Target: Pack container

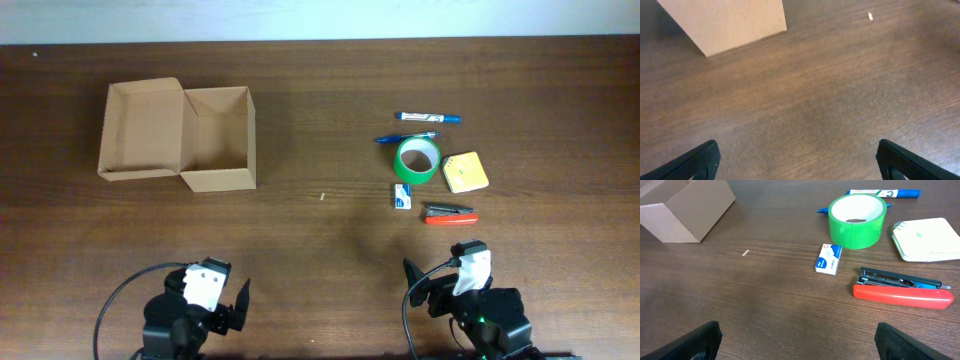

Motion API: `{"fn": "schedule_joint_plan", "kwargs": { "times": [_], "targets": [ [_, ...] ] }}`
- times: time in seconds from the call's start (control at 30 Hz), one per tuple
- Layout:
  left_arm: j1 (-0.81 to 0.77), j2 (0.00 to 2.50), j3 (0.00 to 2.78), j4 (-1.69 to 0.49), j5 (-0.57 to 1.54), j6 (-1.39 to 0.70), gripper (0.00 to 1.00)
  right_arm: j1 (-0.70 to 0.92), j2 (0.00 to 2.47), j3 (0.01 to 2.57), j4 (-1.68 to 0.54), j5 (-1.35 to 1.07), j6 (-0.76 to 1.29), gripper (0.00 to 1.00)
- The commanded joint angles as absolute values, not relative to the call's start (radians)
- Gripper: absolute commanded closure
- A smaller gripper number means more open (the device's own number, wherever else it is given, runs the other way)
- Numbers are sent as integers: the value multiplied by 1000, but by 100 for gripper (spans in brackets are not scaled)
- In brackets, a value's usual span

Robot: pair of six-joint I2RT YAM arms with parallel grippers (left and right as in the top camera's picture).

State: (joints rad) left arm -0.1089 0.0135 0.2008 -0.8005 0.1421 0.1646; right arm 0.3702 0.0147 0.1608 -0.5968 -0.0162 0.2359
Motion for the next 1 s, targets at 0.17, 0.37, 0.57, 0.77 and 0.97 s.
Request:
{"fn": "schedule_joint_plan", "kwargs": {
  "times": [0.17,0.37,0.57,0.77,0.97],
  "targets": [
    [-102,6,195,-499,175,17,1,379,3,154,-594,-22,237,1],
    [-102,34,193,-443,111,14,1,379,3,154,-594,-22,237,1],
    [-102,78,193,-378,131,-170,1,379,3,154,-594,-22,237,1],
    [-102,78,193,-381,279,-283,0,379,3,154,-594,-22,237,1],
    [-102,84,193,-381,312,-294,0,379,3,154,-594,-22,237,1]
  ]
}}
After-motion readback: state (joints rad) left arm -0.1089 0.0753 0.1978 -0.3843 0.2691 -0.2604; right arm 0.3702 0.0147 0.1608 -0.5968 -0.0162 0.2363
